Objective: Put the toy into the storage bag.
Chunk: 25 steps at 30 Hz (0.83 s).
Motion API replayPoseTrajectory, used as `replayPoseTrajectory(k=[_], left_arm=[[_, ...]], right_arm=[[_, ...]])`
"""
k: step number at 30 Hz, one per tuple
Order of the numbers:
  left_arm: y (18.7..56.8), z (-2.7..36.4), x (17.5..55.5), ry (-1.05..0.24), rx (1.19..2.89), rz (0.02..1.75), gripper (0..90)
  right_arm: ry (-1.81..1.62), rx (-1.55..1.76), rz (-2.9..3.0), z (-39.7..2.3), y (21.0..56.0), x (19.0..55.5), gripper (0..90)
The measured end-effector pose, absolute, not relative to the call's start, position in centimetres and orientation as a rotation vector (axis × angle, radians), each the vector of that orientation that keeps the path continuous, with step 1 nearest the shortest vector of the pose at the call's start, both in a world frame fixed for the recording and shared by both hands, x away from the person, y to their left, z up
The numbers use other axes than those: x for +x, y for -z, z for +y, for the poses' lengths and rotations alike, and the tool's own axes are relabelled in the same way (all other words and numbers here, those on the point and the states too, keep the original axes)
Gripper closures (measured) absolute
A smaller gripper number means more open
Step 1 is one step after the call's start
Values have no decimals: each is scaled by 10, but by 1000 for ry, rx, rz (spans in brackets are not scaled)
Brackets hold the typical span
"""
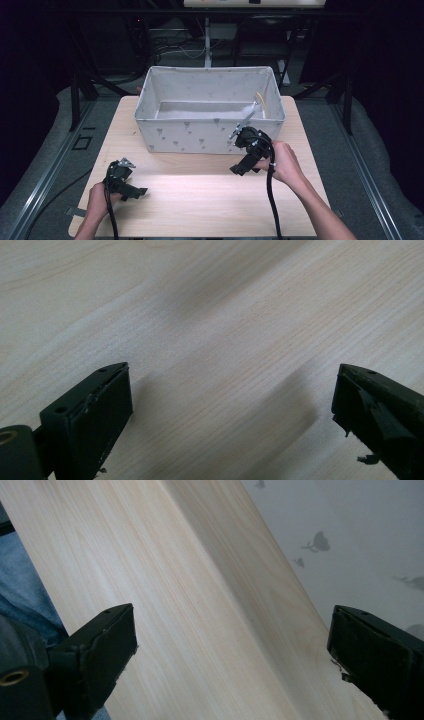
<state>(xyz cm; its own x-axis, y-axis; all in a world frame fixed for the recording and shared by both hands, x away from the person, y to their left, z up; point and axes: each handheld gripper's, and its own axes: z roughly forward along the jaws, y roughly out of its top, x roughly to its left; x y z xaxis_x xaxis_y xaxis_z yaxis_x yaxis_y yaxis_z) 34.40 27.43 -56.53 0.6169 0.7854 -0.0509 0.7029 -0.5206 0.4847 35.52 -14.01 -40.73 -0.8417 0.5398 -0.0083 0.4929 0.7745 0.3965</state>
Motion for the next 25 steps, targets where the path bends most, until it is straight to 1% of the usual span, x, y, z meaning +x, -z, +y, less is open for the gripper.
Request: replayPoseTrajectory(k=[2,13,18,25], left_arm=[[565,274,344,-238,2379,1177,30],[566,273,344,-238,2387,1168,31],[566,271,344,-237,2396,1154,30],[565,271,345,-248,2393,1153,30]], right_arm=[[-578,834,2849,-141,412,355,53],[-529,919,2882,-156,461,350,56],[-506,946,2891,-162,474,349,61],[-488,951,2873,-167,480,345,77]])
